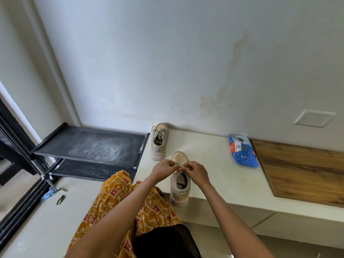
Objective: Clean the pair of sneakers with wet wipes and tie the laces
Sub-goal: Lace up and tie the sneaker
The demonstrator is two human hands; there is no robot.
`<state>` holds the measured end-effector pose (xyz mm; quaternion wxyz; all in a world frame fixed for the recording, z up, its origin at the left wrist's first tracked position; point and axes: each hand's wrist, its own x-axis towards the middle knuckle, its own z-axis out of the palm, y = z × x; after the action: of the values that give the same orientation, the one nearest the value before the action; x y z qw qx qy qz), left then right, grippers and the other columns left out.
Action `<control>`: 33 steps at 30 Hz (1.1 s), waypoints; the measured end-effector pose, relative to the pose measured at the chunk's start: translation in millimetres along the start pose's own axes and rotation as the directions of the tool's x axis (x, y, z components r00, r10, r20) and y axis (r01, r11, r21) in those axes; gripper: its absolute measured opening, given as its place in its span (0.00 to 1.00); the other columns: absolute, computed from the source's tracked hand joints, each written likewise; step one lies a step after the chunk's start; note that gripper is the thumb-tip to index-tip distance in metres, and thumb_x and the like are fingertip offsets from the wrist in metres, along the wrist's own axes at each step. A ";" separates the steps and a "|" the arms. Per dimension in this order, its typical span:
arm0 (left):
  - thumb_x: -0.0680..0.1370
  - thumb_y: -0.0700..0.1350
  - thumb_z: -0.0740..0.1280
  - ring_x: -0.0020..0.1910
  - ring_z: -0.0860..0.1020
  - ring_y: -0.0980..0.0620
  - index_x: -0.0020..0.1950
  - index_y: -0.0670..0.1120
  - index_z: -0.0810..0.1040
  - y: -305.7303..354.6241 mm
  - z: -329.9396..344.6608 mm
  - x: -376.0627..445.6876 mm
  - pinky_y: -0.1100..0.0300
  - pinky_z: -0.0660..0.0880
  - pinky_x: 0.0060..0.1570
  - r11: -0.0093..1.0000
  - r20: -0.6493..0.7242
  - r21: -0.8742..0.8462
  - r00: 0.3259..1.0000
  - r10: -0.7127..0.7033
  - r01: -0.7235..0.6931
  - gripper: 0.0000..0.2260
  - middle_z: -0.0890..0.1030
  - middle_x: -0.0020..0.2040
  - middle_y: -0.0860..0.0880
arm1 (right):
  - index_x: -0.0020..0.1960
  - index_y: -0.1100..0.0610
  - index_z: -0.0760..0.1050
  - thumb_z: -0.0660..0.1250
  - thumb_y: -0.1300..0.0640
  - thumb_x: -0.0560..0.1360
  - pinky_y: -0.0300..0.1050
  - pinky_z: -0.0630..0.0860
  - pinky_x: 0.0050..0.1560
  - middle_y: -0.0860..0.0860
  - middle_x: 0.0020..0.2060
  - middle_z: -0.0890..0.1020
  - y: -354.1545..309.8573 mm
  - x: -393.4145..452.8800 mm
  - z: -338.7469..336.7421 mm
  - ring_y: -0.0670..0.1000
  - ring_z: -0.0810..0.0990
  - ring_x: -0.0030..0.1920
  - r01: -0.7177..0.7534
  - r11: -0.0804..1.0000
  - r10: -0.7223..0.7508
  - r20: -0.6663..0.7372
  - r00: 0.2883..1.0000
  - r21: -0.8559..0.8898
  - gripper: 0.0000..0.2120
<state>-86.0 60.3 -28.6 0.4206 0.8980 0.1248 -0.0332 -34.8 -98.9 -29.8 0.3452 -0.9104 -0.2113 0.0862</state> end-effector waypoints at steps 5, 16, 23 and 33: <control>0.73 0.59 0.69 0.37 0.78 0.52 0.42 0.45 0.81 7.3 5.9 -0.7 0.56 0.74 0.38 0.992 -0.038 0.123 0.998 0.045 -0.040 0.17 0.81 0.39 0.50 | 0.48 0.52 0.80 0.68 0.47 0.73 0.43 0.75 0.43 0.47 0.46 0.83 1.6 -3.6 5.1 0.47 0.80 0.47 -0.015 1.000 0.014 -0.039 0.999 -0.007 0.09; 0.71 0.58 0.71 0.38 0.75 0.54 0.42 0.47 0.76 6.6 13.0 -3.9 0.58 0.73 0.40 0.997 -0.076 0.078 0.997 -0.016 0.022 0.15 0.77 0.39 0.52 | 0.49 0.54 0.79 0.68 0.49 0.73 0.42 0.74 0.43 0.48 0.47 0.83 1.3 -4.9 4.1 0.49 0.80 0.48 -0.019 1.000 0.019 -0.043 0.999 -0.003 0.09; 0.71 0.50 0.73 0.37 0.77 0.53 0.42 0.42 0.80 14.8 6.7 1.7 0.56 0.75 0.40 0.998 -0.040 0.063 0.999 0.003 -0.001 0.11 0.81 0.39 0.47 | 0.45 0.54 0.79 0.70 0.48 0.72 0.43 0.74 0.43 0.48 0.44 0.83 2.2 -0.3 -0.3 0.49 0.81 0.45 -0.016 1.000 0.016 0.003 1.000 0.013 0.09; 0.73 0.51 0.70 0.53 0.73 0.51 0.47 0.49 0.81 -1.6 -14.7 0.6 0.54 0.72 0.54 0.937 0.108 0.307 0.985 0.136 -0.164 0.07 0.74 0.51 0.50 | 0.49 0.53 0.81 0.69 0.50 0.74 0.42 0.74 0.45 0.49 0.47 0.82 1.3 1.0 -1.4 0.48 0.80 0.47 0.026 1.000 -0.026 0.020 0.999 0.002 0.08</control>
<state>-86.4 72.6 -20.4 0.2781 0.9583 0.0310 -0.0588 -33.1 -100.2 -29.6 0.3448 -0.9064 -0.2265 0.0908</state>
